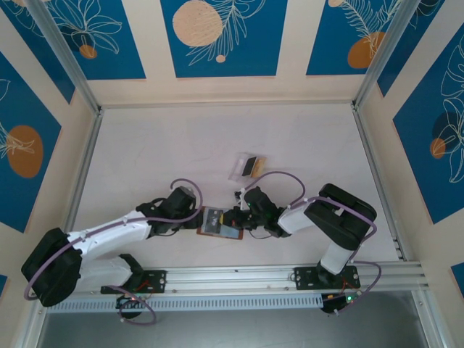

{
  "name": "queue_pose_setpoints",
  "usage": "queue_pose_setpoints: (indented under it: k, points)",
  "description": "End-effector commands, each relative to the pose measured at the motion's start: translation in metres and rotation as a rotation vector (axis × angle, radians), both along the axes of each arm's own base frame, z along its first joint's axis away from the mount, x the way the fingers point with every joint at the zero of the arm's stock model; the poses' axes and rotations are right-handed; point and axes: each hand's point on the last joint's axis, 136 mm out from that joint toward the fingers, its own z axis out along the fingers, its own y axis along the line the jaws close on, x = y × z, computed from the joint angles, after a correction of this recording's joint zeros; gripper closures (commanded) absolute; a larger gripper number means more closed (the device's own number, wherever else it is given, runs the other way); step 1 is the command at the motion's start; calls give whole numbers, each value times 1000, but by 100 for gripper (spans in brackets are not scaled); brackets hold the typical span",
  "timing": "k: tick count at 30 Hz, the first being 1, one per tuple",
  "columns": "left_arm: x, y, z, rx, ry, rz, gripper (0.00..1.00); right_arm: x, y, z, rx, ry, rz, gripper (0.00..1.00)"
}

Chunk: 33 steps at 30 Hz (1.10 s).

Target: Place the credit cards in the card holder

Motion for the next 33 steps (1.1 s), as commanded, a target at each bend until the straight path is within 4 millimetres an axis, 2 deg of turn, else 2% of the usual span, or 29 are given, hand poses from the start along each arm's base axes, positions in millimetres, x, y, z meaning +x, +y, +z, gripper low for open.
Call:
queue_pose_setpoints:
  k: [1,7,15,22,28,33]
  points:
    - [-11,16,-20,51,87,8,52,-10,-14,-26,-97,51,21,100]
    - [-4,0,-34,50,113,-55,67,-11,-13,-21,-97,40,33,100]
    - [-10,-11,-49,108,120,-104,68,-9,-7,-18,-109,39,54,100]
    - [-17,-33,-63,104,131,-131,68,-5,7,-12,-99,31,47,100]
    - [-20,-48,-66,92,130,-140,68,-8,24,-10,-102,22,63,100]
    - [-20,-50,-67,90,130,-134,68,-12,36,-10,-121,14,89,100]
